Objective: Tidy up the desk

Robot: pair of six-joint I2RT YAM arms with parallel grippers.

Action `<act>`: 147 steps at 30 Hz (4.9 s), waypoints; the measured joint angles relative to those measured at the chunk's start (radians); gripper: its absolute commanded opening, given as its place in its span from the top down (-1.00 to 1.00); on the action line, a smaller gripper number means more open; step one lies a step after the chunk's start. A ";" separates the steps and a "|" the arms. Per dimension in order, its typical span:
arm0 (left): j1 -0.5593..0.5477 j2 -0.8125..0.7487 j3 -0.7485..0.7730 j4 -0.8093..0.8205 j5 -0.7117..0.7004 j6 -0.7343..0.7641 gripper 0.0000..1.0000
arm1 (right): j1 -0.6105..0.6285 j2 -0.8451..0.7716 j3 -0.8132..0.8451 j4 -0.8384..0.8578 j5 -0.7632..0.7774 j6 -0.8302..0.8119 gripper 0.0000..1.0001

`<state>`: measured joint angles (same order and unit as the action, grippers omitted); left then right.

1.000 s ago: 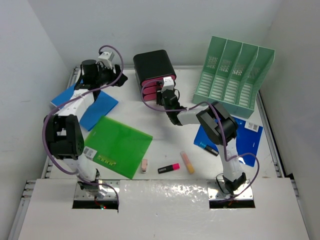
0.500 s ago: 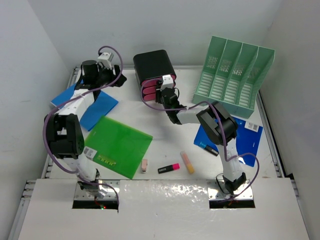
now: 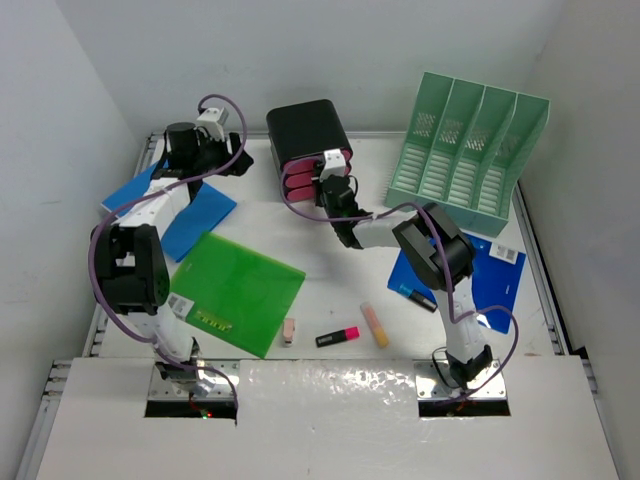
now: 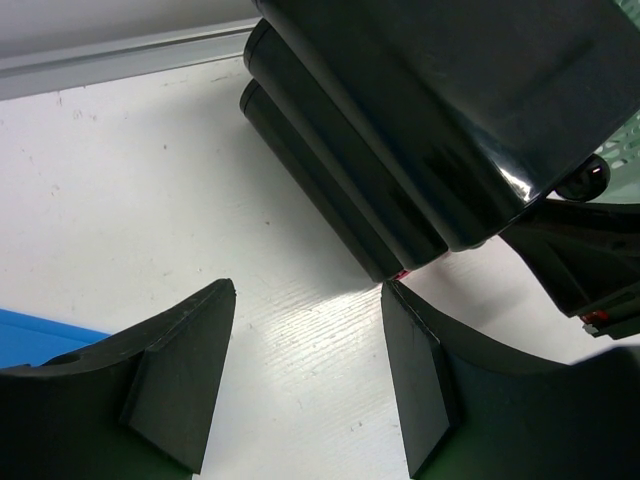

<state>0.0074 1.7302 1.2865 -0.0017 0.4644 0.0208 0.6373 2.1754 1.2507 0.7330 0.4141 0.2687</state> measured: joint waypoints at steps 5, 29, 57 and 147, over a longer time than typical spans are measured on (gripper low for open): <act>0.000 0.000 0.000 -0.010 0.010 0.001 -0.17 | 0.002 -0.023 -0.068 0.063 -0.025 0.001 1.00; 0.000 -0.051 -0.141 -0.163 0.021 0.170 -0.17 | 0.100 -0.595 -0.546 -0.214 -0.166 -0.064 -0.48; 0.008 -0.213 -0.260 -0.208 -0.067 0.259 -0.18 | 0.651 -0.321 -0.136 -0.938 -0.052 0.384 -0.35; 0.009 -0.138 -0.273 -0.189 -0.105 0.267 -0.19 | 0.152 0.058 0.441 -0.934 0.207 -0.600 0.22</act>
<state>0.0166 1.5921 1.0134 -0.1905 0.3592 0.2878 0.7891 2.2330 1.6913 -0.2012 0.6212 -0.3309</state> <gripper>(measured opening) 0.594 0.395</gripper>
